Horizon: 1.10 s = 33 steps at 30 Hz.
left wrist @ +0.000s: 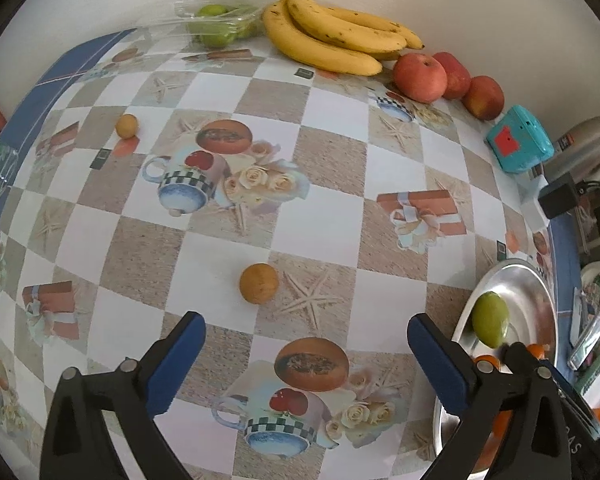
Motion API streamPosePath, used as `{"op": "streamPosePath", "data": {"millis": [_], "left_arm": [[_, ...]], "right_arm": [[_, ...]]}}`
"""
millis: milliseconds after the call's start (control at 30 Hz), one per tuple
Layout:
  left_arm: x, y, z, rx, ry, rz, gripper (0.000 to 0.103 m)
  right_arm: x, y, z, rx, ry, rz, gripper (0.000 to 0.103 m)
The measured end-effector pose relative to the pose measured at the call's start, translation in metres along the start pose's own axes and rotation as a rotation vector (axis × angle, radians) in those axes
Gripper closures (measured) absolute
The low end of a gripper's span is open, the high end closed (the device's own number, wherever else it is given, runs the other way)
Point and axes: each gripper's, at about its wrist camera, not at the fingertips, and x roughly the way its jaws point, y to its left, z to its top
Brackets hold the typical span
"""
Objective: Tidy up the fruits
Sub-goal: 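Withdraw both open tools from the bowl toward the remaining kiwis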
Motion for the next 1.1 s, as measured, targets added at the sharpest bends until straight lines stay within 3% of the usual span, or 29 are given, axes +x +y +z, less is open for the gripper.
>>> {"op": "streamPosePath", "data": {"millis": [233, 367, 933, 1100], "left_arm": [[-0.001, 0.006, 0.002, -0.015, -0.014, 0.03, 0.0], [-0.002, 0.006, 0.002, -0.007, -0.02, 0.039, 0.0], [-0.015, -0.002, 0.004, 0.082, -0.086, 0.094, 0.0], [-0.022, -0.001, 0.008, 0.135, -0.124, 0.145, 0.0]], "right_arm": [[0.0, 0.0, 0.001, -0.002, -0.007, 0.009, 0.02], [0.0, 0.003, 0.0, -0.015, -0.013, 0.005, 0.008], [-0.001, 0.012, 0.001, -0.052, -0.015, 0.004, 0.008], [-0.001, 0.016, 0.0, -0.068, -0.01, -0.004, 0.008]]}}
